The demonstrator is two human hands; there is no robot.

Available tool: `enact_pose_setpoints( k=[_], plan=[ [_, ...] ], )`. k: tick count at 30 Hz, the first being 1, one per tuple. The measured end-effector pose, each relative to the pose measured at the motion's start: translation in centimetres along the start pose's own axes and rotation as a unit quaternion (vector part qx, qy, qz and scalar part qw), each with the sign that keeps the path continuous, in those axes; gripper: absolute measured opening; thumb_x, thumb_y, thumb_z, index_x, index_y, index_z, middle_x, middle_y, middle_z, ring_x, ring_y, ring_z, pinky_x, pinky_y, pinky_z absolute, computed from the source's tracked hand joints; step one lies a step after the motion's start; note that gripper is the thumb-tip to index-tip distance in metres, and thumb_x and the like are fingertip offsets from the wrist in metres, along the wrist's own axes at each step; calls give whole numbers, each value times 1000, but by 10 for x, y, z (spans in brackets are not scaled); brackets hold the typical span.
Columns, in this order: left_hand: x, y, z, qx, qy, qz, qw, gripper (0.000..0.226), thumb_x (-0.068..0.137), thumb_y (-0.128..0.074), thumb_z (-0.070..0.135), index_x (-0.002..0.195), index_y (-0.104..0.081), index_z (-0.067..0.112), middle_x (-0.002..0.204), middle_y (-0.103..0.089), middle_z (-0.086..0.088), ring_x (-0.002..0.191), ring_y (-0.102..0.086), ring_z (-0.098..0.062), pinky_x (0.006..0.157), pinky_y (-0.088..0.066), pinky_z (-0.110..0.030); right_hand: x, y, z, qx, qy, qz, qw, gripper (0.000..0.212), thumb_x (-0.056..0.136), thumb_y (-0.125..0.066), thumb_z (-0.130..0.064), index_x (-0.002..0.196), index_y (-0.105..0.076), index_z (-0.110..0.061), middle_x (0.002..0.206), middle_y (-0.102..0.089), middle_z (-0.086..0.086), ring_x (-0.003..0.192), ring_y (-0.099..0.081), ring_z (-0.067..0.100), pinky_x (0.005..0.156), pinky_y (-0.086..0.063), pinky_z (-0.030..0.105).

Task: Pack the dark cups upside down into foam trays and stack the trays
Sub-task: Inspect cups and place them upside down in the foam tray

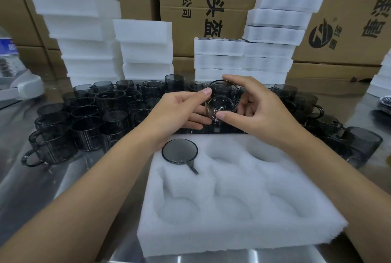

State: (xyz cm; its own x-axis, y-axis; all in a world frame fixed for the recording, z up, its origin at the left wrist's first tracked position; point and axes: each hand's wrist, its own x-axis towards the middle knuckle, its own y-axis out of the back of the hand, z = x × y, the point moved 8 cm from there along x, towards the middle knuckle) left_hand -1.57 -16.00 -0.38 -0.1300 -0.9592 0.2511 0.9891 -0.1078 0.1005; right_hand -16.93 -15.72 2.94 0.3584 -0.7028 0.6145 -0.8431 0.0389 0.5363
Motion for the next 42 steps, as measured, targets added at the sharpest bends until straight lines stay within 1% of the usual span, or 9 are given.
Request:
enact_pose_setpoints(
  k=[3, 7, 12, 15, 22, 27, 33, 39, 42],
  plan=[
    [-1, 0, 2, 11, -10, -4, 1000, 26, 81, -66, 52, 88, -73, 29, 85, -76, -4, 78, -73, -18, 60, -55, -21, 1, -2, 0, 34, -26, -36, 998, 58, 70, -78, -35, 120, -51, -48, 91, -64, 4, 57, -48, 6, 57, -39, 13],
    [-5, -8, 3, 36, -5, -60, 998, 37, 64, -66, 62, 92, -72, 38, 86, -76, -3, 82, -73, -18, 63, -55, -20, 2, -5, 0, 86, -44, -97, 991, 53, 70, -66, -30, 116, -52, -51, 109, -48, -4, 87, -55, 25, 81, -49, 33],
    [-6, -15, 4, 47, -25, -91, 994, 29, 58, -74, 56, 83, -75, 41, 78, -75, -3, 74, -72, -15, 65, -55, -20, -1, -12, -5, 20, -45, -135, 990, 69, 60, -83, -55, 120, -49, -49, 105, -42, -13, 75, -56, -5, 68, -44, 7],
    [-5, -16, 6, 60, -39, -91, 993, 27, 63, -67, 59, 79, -76, 40, 76, -75, -1, 75, -72, -14, 67, -56, -23, -1, -11, -12, -2, -27, -104, 994, 61, 61, -85, -50, 113, -54, -43, 106, -48, -11, 84, -57, -5, 71, -43, 6],
    [-4, -14, 0, 77, 19, -80, 994, 47, 65, -51, 72, 81, -77, 36, 77, -75, 3, 67, -69, -5, 54, -48, -12, -11, -18, -11, 79, -89, -247, 962, 54, 58, -80, -44, 107, -58, -37, 110, -64, 4, 102, -61, 29, 89, -50, 52],
    [-7, -16, -2, 143, 15, -112, 983, 29, 77, -63, 55, 87, -77, 32, 90, -76, 3, 86, -71, -8, 65, -48, -10, -17, -30, -10, 42, -97, -284, 953, 52, 57, -81, -45, 103, -56, -42, 103, -65, -10, 87, -63, 8, 76, -52, 31],
    [-11, -20, 3, 179, -4, -183, 967, 40, 70, -68, 48, 103, -74, 26, 103, -73, 9, 103, -66, -5, 94, -46, -24, -20, -33, -12, -7, -98, -301, 948, 52, 52, -80, -50, 96, -53, -45, 100, -64, -12, 91, -63, 13, 81, -55, 44],
    [-18, -20, 1, 206, 7, -260, 943, 44, 76, -66, 49, 115, -69, 30, 116, -69, 12, 115, -59, -4, 104, -39, -30, -21, -32, -14, -20, -102, -296, 950, 56, 49, -79, -57, 96, -53, -41, 78, -62, -28, 66, -56, -5, 57, -41, 14],
    [-19, -20, -1, 203, 11, -271, 941, 47, 74, -65, 50, 116, -68, 31, 118, -68, 12, 117, -58, -4, 105, -37, -31, -22, -33, -10, -41, -115, -302, 946, 58, 47, -79, -61, 95, -51, -41, 77, -64, -26, 63, -56, -4, 59, -43, 21]
  ],
)
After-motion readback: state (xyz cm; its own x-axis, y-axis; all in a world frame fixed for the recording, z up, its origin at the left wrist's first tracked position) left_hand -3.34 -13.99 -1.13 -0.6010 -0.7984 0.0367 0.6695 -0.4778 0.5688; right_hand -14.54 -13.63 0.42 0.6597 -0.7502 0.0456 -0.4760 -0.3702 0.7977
